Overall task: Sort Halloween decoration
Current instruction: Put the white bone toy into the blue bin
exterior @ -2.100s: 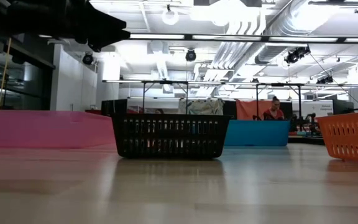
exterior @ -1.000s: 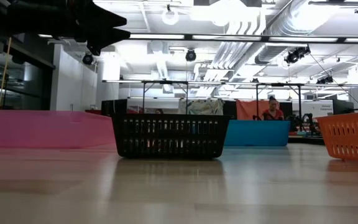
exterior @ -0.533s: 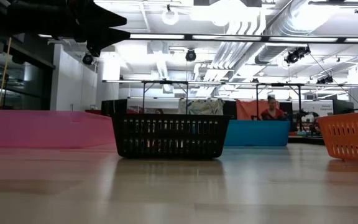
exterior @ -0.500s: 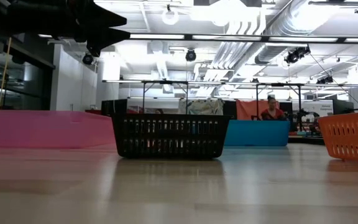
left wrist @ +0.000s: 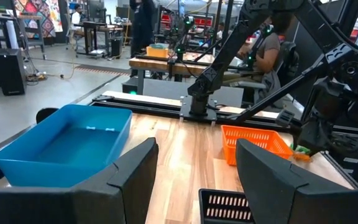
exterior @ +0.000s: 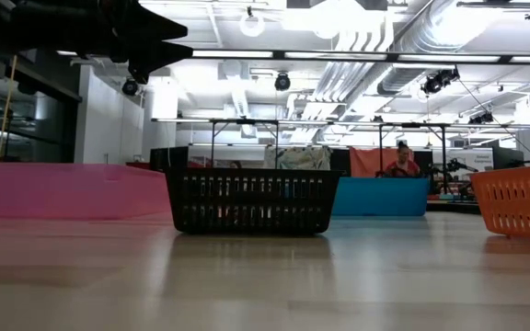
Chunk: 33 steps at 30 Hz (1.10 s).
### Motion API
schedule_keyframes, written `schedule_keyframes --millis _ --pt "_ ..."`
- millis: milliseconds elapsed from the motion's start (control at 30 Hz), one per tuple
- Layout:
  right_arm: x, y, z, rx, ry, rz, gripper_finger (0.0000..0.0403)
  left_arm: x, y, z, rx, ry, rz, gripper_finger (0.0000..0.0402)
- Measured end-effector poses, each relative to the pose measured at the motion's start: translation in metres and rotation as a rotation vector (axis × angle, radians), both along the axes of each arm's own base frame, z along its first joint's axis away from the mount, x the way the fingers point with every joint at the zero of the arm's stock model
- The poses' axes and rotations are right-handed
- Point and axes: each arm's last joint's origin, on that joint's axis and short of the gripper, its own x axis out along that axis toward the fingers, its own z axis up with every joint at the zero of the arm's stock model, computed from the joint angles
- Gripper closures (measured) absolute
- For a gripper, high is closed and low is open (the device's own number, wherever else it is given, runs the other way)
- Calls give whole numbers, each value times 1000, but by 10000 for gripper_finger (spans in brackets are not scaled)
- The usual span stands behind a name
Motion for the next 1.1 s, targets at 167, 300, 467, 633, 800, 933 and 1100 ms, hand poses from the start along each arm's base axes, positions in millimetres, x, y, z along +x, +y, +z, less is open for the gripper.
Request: schedule_keyframes --millis 167,300,467,633,800,933,1100 --pt "0 0 0 3 -4 15 285 0 0 0 -3 0 0 197" --pt "0 0 0 12 -8 39 303 0 0 0 -3 0 0 197" --pt "0 0 0 16 -10 46 314 0 0 0 -2 0 0 197" --pt "2 2 0 33 -23 47 326 0 0 0 -7 1 0 199" --pt "3 4 -1 48 -41 48 349 0 0 -1 -8 7 0 197" --pt "3 4 0 50 -43 48 376 0 0 -1 -8 7 0 197" --pt "3 4 0 56 -45 68 398 0 0 -1 -9 7 0 197"
